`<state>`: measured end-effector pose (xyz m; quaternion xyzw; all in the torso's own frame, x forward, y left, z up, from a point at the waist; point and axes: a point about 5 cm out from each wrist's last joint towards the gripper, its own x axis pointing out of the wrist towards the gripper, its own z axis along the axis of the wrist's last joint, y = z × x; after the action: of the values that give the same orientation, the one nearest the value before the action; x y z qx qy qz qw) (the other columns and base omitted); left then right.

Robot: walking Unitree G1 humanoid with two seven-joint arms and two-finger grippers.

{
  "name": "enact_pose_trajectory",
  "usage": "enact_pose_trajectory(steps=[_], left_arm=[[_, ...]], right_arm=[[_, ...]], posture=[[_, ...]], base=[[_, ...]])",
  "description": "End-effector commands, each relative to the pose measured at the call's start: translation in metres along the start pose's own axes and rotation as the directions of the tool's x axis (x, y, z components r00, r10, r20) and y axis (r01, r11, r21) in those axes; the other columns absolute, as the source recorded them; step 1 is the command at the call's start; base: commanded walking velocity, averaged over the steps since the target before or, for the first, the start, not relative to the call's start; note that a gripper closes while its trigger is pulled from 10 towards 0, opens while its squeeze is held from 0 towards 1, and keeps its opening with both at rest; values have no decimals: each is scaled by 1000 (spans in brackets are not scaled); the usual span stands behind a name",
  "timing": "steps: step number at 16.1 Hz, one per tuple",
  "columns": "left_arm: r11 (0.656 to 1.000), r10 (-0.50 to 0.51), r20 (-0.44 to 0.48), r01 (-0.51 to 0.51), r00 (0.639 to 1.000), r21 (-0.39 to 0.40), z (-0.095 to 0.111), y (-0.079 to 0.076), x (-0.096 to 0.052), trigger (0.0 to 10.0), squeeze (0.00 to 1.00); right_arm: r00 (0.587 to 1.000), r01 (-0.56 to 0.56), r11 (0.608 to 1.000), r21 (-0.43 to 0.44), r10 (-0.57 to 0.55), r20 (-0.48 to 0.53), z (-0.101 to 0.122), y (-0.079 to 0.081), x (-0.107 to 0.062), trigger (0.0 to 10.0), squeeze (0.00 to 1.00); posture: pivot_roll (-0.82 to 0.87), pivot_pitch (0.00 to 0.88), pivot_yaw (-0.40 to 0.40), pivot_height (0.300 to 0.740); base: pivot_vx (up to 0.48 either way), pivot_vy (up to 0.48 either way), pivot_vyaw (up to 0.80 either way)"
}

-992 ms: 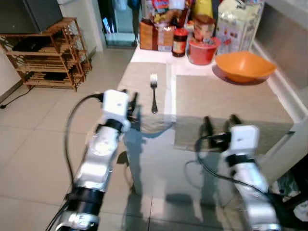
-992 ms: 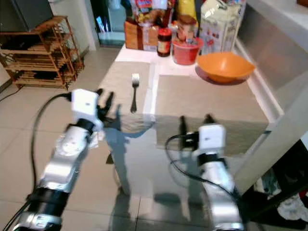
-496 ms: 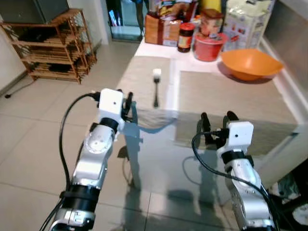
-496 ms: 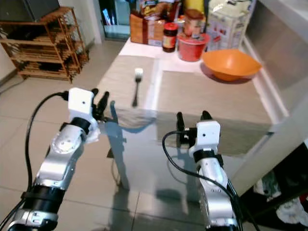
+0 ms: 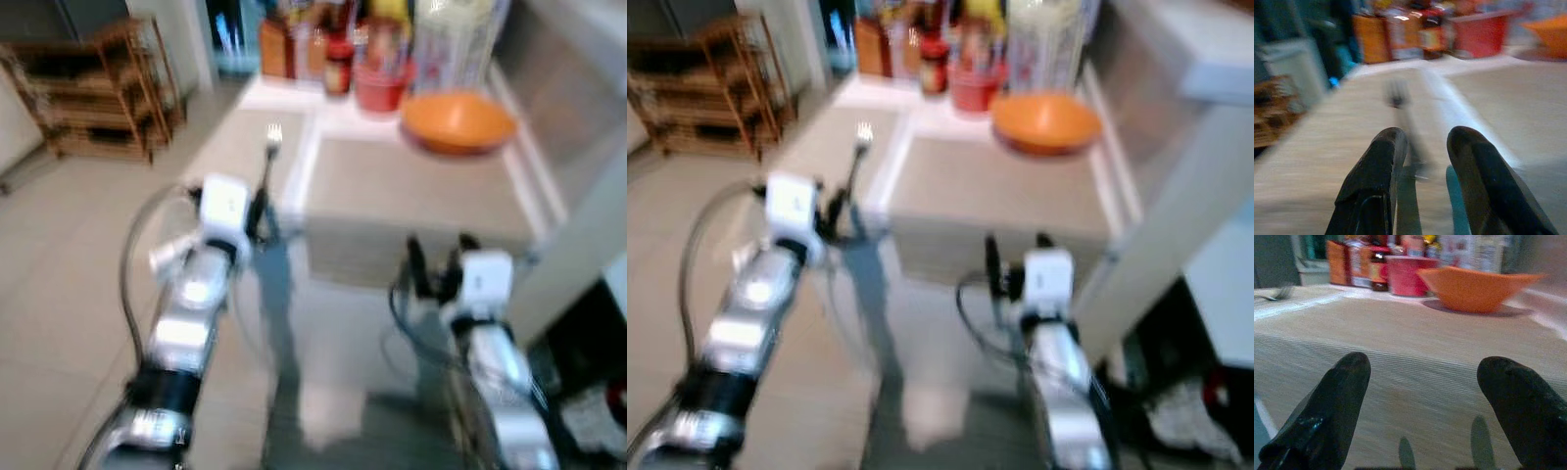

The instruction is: Setting the table

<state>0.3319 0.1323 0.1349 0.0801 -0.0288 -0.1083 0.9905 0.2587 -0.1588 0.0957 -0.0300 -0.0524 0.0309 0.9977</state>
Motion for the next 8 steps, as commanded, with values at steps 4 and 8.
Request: enact_pose_trajectory(steps=[4,8], left_arm=[[999,42,27,-42,999,5,17,7,17,10000,0],[997,79,58,-78,995,-11,32,11,29,10000,0]], right_arm=[[1000,0,1000,4,0,8,3,0,3,10000,0],[1000,0,1000,5,0,5,2,1,3,10000,0]], posture=[[16,0,21,740],[11,0,27,740]], base=[[81,0,0],[480,0,0]])
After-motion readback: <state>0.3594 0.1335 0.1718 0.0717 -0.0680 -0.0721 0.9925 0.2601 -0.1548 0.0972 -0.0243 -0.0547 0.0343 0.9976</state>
